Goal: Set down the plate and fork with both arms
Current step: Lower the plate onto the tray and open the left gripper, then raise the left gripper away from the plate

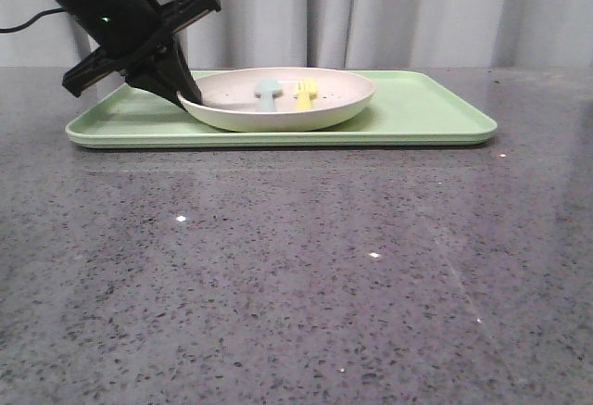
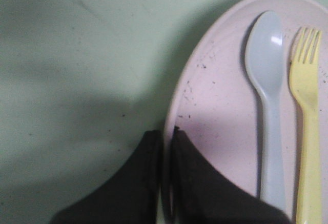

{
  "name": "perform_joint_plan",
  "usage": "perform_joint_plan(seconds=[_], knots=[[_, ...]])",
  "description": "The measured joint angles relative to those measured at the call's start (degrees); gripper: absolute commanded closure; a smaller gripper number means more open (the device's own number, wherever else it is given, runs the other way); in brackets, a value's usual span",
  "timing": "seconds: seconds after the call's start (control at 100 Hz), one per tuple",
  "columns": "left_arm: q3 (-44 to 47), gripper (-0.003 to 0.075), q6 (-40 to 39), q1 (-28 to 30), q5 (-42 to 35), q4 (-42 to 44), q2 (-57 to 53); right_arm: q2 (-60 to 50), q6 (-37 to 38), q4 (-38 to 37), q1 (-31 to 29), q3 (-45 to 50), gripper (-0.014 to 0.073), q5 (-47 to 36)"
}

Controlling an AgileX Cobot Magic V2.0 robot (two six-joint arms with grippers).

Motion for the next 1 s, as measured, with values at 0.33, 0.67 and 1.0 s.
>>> perform_joint_plan(seconds=[0.33, 0.67, 1.0], knots=[[0.00, 0.0690, 0.00, 0.00, 0.00, -0.09, 0.00, 0.00, 0.00, 0.00, 0.00, 0.00, 0.0039, 0.00], [-0.10, 0.0290, 0.00, 0.00, 0.56, -0.97, 0.00, 0.00, 0.00, 0.00, 0.00, 0.00, 0.0039, 0.00], [-0.54, 0.0279, 0.00, -0.23, 0.56, -1.55, -0.22, 0.00, 0.00, 0.00, 0.00, 0.00, 0.0039, 0.62]])
